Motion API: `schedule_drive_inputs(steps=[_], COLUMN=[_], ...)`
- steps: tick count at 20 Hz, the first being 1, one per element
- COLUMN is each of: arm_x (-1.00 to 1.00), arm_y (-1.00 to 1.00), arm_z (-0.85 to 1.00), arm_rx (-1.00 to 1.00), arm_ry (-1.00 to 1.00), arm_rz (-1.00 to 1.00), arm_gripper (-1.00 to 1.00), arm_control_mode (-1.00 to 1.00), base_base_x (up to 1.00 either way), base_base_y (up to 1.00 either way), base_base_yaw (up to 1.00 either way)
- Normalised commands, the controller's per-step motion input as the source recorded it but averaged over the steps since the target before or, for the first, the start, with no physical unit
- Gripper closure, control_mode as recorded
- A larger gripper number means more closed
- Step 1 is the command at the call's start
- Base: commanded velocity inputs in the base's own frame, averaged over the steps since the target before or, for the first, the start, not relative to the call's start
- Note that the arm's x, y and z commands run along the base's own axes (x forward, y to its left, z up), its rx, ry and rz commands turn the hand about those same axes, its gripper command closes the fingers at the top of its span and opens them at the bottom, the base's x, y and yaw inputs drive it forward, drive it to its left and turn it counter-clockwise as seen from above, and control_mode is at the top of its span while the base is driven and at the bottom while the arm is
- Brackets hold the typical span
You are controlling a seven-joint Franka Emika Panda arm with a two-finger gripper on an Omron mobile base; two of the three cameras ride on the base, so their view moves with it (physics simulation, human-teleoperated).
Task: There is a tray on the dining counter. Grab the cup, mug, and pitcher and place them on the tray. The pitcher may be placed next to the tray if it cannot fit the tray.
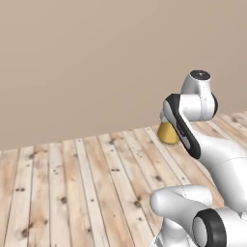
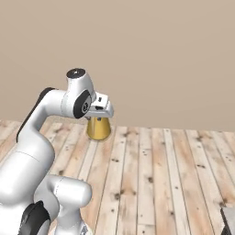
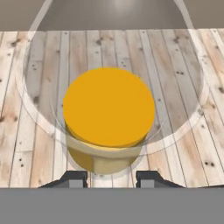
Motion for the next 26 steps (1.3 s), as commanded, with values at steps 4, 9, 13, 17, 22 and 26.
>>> schedule_drive_inputs(steps=[4,9,13,17,22,26], arm_x=[0.00,0.00,0.00,0.00,0.00,0.00], arm_y=[0.00,0.00,0.00,0.00,0.00,0.00], arm_z=[0.00,0.00,0.00,0.00,0.00,0.00], arm_rx=[0.00,0.00,0.00,0.00,0.00,0.00], arm_ry=[0.00,0.00,0.00,0.00,0.00,0.00], arm_rz=[0.00,0.00,0.00,0.00,0.00,0.00], arm_gripper=[1.00,1.00,1.00,1.00,1.00,1.00], arm_control_mode=[1.00,1.00,1.00,1.00,1.00,1.00], base_base_x=[1.00,1.00,1.00,1.00,0.85,0.71], base_base_y=[0.00,0.11,0.64,0.80,0.85,0.82], base_base_yaw=[-0.08,-0.16,-0.50,-0.74,-0.90,-0.95])
